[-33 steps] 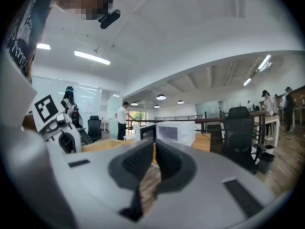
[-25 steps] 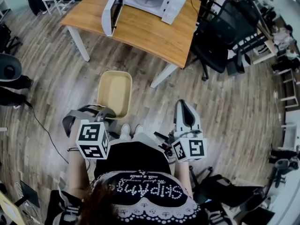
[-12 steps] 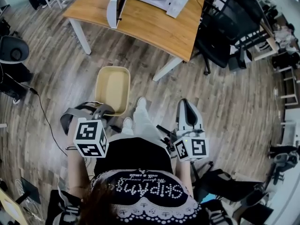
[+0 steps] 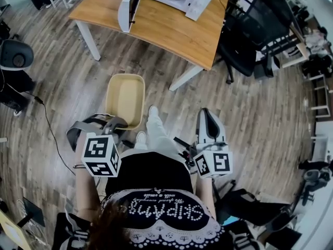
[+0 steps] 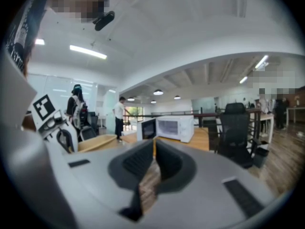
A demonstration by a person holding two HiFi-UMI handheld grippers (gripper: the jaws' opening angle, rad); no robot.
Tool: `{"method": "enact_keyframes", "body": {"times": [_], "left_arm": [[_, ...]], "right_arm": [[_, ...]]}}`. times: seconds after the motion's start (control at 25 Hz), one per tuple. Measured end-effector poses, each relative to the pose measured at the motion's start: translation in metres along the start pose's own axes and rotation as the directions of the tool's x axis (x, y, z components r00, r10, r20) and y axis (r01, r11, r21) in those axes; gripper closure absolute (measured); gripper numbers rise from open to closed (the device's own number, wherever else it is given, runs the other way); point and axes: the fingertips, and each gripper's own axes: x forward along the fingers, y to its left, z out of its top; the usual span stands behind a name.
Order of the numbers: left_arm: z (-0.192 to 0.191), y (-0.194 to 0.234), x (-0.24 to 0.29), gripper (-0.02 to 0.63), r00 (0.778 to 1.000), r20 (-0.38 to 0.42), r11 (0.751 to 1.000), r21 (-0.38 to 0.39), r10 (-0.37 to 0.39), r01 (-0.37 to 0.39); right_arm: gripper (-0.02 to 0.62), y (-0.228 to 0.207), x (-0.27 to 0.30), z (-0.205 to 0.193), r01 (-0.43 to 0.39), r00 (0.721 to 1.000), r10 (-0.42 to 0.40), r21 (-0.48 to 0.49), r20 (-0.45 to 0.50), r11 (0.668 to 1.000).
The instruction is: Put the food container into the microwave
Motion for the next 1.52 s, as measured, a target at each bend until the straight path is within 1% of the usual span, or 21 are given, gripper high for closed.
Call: {"method": "enact_keyframes", "body": {"times": [0.16,0.4,0.6,0.84,0.96,1.08,1.28,1.52], "left_arm": [[-0.001,0.013,0.009,0.571,1.000,-0.008,1.000,-0.004,-0.005,0.005],[-0.002,0.048,0.026,0.571,0.999,-0.030,1.000,-0.022,-0.011,0.011],[0.007,0.092,0.042,0.571,0.999,-0.046,0.999,-0.032,-0.016,0.015],[0.022,0.154,0.062,0.571,0.998,-0.057,1.000,-0.015,-0.018,0.017],[0.027,0.178,0.069,0.571,0.998,-0.066,1.000,-0.007,-0.019,0.018],[0.032,0.199,0.077,0.571,0.998,-0.062,1.000,-0.019,-0.016,0.015],[0.037,0.223,0.090,0.571,0.997,-0.070,0.999,-0.036,-0.015,0.013],[0.044,0.242,0.098,0.571,0.997,-0.074,0.999,-0.050,0.000,-0.004]], "right_arm": [[0.557,-0.006,0.017,-0.002,-0.011,1.000,0.011,0.006,-0.004,1.000],[0.557,-0.028,0.056,-0.008,-0.027,0.999,0.028,0.031,-0.019,0.999],[0.557,-0.059,0.101,-0.003,-0.041,0.999,0.042,0.046,-0.020,0.998],[0.557,-0.092,0.161,0.018,-0.069,0.998,0.069,0.044,-0.002,0.997],[0.557,-0.106,0.182,0.025,-0.083,0.997,0.083,0.035,-0.006,0.996],[0.557,-0.121,0.200,0.029,-0.083,0.997,0.083,0.032,-0.004,0.996],[0.557,-0.143,0.221,0.030,-0.080,0.997,0.080,0.037,-0.009,0.996],[0.557,-0.158,0.237,0.033,-0.095,0.995,0.096,0.035,-0.009,0.995]]}}
